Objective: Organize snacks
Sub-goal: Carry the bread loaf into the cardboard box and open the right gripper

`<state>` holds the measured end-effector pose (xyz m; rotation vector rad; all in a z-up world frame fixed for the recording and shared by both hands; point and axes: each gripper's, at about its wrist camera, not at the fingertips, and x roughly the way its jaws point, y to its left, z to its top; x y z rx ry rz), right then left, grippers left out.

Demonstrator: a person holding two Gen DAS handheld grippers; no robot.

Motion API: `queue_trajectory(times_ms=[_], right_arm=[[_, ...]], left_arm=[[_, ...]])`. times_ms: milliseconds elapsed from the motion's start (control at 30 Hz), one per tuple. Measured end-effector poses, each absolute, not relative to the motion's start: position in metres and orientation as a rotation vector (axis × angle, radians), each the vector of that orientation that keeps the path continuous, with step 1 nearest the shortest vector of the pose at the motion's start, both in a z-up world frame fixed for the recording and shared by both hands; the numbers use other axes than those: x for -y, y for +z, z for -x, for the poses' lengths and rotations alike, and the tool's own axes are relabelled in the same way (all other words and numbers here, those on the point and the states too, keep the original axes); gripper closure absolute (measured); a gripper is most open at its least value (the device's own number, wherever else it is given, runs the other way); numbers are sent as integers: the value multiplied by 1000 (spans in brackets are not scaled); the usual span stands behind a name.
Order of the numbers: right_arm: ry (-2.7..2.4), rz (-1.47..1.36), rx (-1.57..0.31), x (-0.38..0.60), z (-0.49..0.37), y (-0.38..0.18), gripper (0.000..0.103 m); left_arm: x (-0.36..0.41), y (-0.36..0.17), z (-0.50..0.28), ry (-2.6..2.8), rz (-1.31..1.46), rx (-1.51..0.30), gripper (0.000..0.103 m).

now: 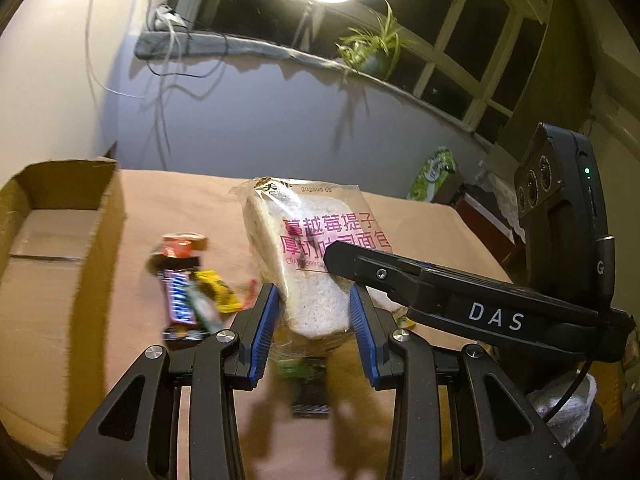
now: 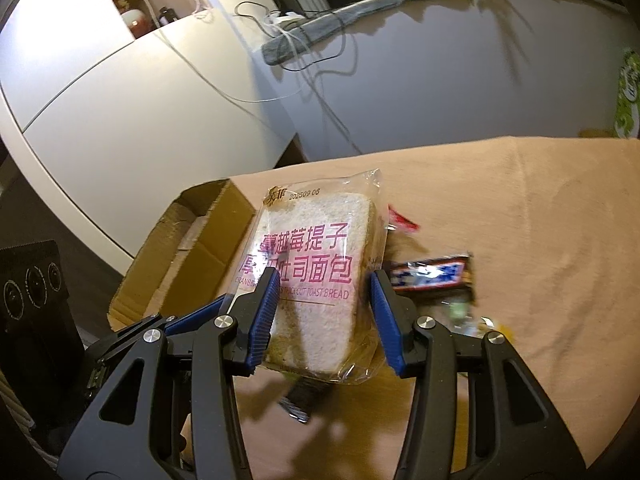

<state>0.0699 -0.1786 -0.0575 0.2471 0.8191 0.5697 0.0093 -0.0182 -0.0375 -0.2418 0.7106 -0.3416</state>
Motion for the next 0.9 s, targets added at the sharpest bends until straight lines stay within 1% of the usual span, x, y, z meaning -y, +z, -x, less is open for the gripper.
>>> queue_trajectory(times_ms=[467, 900], right_arm=[[694, -215, -794, 86, -61, -41, 54], [801, -193, -797, 14, -60, -41, 54]], left_arm=[[-61, -23, 18, -223, 310, -621, 69], [-127, -25, 36, -116, 373, -569, 69]])
